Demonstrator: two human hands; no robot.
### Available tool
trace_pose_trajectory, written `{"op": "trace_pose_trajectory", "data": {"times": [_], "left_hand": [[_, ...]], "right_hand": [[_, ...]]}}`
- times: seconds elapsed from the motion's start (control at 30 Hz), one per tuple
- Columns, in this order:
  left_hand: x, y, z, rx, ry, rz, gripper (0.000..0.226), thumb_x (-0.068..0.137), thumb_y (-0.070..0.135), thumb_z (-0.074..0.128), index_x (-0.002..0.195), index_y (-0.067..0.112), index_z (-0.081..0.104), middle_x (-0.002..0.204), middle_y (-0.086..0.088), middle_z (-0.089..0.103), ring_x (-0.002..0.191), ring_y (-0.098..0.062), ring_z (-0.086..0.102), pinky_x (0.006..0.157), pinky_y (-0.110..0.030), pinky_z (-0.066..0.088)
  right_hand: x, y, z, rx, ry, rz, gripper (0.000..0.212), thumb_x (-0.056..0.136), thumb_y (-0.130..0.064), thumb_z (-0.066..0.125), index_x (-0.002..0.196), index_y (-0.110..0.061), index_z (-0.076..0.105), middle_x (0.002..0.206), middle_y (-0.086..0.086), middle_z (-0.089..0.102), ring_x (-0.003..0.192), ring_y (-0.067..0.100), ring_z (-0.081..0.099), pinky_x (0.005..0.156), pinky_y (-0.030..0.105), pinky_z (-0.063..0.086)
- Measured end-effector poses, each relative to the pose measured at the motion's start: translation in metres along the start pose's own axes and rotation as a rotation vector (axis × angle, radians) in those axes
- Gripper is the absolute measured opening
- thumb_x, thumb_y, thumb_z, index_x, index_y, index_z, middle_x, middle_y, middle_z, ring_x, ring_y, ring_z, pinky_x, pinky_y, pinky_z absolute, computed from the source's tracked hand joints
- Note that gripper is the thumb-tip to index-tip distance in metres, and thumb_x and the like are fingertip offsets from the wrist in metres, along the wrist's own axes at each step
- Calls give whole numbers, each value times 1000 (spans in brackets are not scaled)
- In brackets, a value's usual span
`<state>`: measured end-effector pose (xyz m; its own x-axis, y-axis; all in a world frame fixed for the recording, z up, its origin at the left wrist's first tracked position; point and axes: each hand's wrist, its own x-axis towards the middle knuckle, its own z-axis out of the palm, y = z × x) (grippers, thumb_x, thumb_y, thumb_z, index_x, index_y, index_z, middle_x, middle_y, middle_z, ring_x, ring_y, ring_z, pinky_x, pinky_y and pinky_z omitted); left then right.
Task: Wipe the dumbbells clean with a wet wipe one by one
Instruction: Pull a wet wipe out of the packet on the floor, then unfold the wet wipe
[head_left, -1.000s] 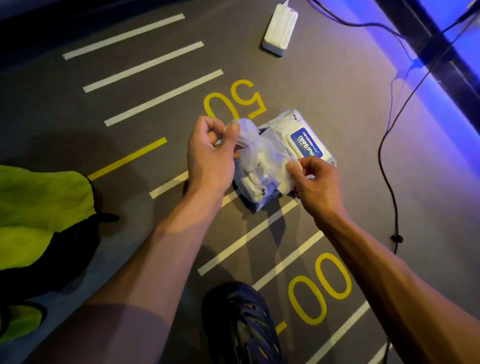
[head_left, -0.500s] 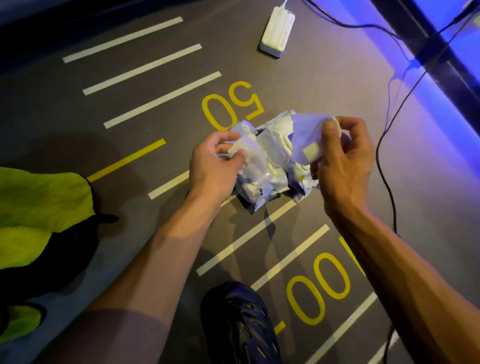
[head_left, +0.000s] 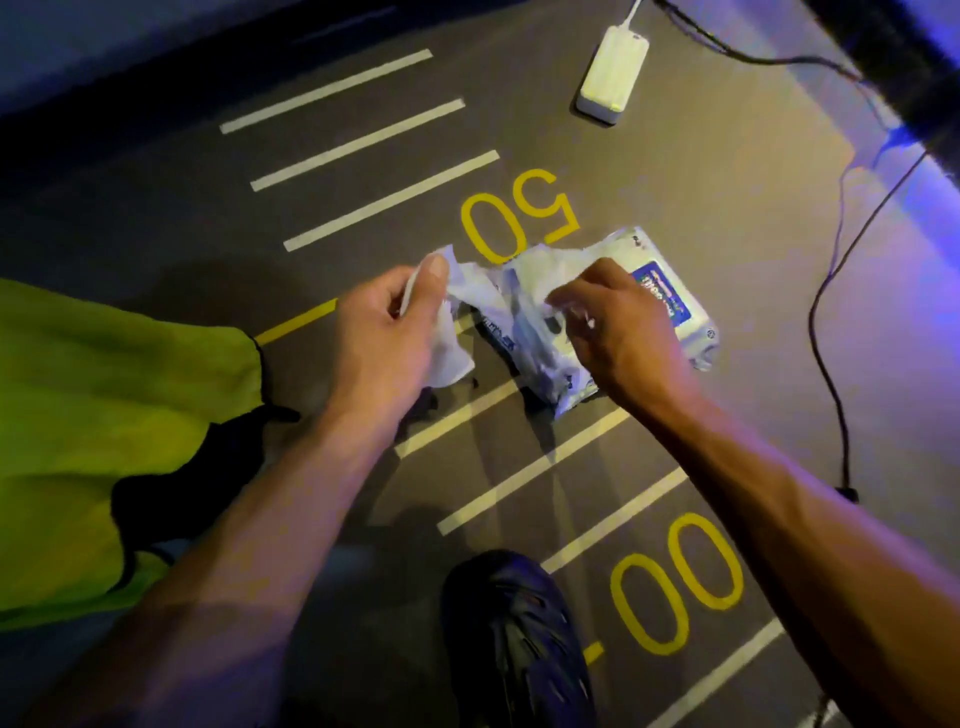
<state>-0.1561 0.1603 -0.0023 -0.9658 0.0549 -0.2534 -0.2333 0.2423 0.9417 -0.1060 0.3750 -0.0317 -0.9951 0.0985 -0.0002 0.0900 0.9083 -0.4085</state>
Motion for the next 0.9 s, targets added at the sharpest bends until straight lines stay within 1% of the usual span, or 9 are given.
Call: {"op": "trace_pose_trajectory", "data": {"times": [0.13,0.23,0.3,0.4,0.5,0.6,0.67,0.77,0.9], "left_hand": [[-13,2,-21,-21,-13,-26,61,101,49,53,86,-10,59,74,-4,47,71,-13,40,65,-35,31],[-33,5,-34,-44,-26,-75,56,106,43,51,79,-5,57,73,-6,46,68,-13,40,61,-31,32],[-47,5,-43,-99,-28,-116,53,106,43,51,82,-2,61,73,-7,48,69,-13,43,60,-30,34],[-68,9,-62,-199,-34,-165,64,102,53,54,95,-10,61,82,-11,59,78,-18,53,72,-35,41],[-97,15,-83,-250,-4,-222,65,99,58,55,101,-7,64,90,-13,68,85,-21,61,79,-40,47],[-133,20,-110,-280,4,-250,46,102,53,53,103,12,75,112,-15,76,111,-29,71,103,-52,52],[-159,26,-134,-314,15,-271,41,102,51,52,103,17,75,116,-16,75,118,-34,67,106,-55,49],[-193,33,-178,-379,78,-285,42,103,46,47,115,14,72,114,-9,77,108,-24,74,93,-41,60],[-234,35,-236,-429,139,-299,49,106,47,38,132,14,65,121,-5,76,109,-20,74,88,-33,61]], "right_hand": [[-9,-4,13,-214,-298,180,33,91,-20,60,124,-22,68,122,8,60,110,37,62,78,39,49],[-24,-23,11,-248,-115,178,38,89,-28,57,124,-20,68,124,10,61,106,40,62,83,43,50],[-30,-45,9,67,2,180,33,90,-31,54,115,-20,71,114,4,65,95,29,65,81,37,51],[-38,-90,7,862,-260,328,26,90,-24,51,104,-25,74,99,-11,72,87,2,66,75,19,46],[-62,-119,14,1549,-517,409,51,70,-25,55,117,-6,60,124,13,62,112,27,55,94,41,40],[-92,-142,15,1905,-714,376,81,68,-30,70,137,2,43,135,25,42,118,33,45,98,49,35],[-107,-163,13,1971,-852,350,98,73,-44,79,144,11,40,142,29,41,129,36,44,110,51,34],[-128,-205,6,1975,-1072,204,98,75,-63,76,145,1,50,147,22,53,134,33,54,116,53,36],[-146,-263,4,1652,-1016,302,59,64,-29,90,117,-9,75,123,14,73,107,23,72,90,37,59]]}}
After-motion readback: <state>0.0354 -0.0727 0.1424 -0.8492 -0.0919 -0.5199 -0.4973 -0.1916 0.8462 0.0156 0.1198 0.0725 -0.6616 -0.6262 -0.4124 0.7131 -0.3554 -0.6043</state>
